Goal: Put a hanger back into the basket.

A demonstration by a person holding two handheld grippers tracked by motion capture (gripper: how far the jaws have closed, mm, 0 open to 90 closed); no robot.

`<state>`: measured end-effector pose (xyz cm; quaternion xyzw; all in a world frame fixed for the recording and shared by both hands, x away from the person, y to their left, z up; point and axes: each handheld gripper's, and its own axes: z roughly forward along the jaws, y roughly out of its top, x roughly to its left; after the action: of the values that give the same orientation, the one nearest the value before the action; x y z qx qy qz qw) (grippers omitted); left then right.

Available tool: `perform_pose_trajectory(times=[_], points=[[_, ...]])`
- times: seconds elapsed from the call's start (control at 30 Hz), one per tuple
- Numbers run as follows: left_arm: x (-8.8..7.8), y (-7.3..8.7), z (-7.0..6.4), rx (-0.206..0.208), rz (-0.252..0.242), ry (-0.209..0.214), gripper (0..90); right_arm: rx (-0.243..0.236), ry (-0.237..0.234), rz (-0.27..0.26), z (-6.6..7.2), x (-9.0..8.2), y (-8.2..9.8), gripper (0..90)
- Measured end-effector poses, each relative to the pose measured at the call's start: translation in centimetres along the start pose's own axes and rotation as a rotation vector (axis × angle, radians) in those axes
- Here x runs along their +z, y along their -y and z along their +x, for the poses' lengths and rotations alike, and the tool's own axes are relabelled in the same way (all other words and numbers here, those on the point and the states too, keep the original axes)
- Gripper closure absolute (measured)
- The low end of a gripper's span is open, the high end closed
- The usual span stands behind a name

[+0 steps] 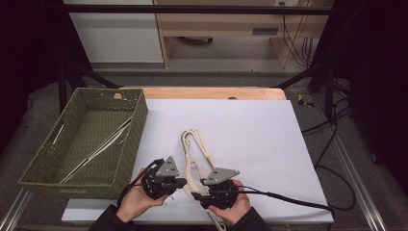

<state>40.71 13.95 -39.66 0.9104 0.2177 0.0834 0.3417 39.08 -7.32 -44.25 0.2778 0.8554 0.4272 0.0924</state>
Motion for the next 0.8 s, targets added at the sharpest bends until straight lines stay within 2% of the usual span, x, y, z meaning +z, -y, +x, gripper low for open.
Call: perform_pose_trajectory(times=[0.17, 0.23, 0.37, 0.4, 0.63, 0.67, 0.8], points=[[-0.05, -0.10, -0.07, 0.012, 0.004, 0.001, 88.8, -0.016, 0.011, 0.011, 0.08, 0.30, 0.15, 55.2], [-0.02, -0.13, -0.17, 0.009, -0.002, 0.005, 88.8, -0.023, 0.017, 0.023, 0.15, 0.53, 0.23, 60.4], [0.07, -0.07, -0.10, 0.006, -0.002, 0.003, 88.8, -0.024, 0.001, 0.027, 0.27, 0.71, 0.25, 67.1], [0.15, 0.01, 0.01, -0.001, -0.001, 0.010, 88.8, -0.040, -0.010, 0.039, 0.30, 0.75, 0.21, 70.5], [0.13, 0.08, 0.07, -0.006, -0.010, 0.012, 88.7, -0.041, 0.000, 0.044, 0.47, 0.87, 0.18, 71.3], [0.08, 0.10, 0.06, -0.021, -0.026, 0.015, 88.6, -0.041, 0.002, 0.042, 0.45, 0.79, 0.14, 71.8], [-0.15, 0.16, 0.27, -0.034, -0.053, 0.026, 88.0, -0.034, 0.008, 0.038, 0.45, 0.60, 0.05, 72.6]])
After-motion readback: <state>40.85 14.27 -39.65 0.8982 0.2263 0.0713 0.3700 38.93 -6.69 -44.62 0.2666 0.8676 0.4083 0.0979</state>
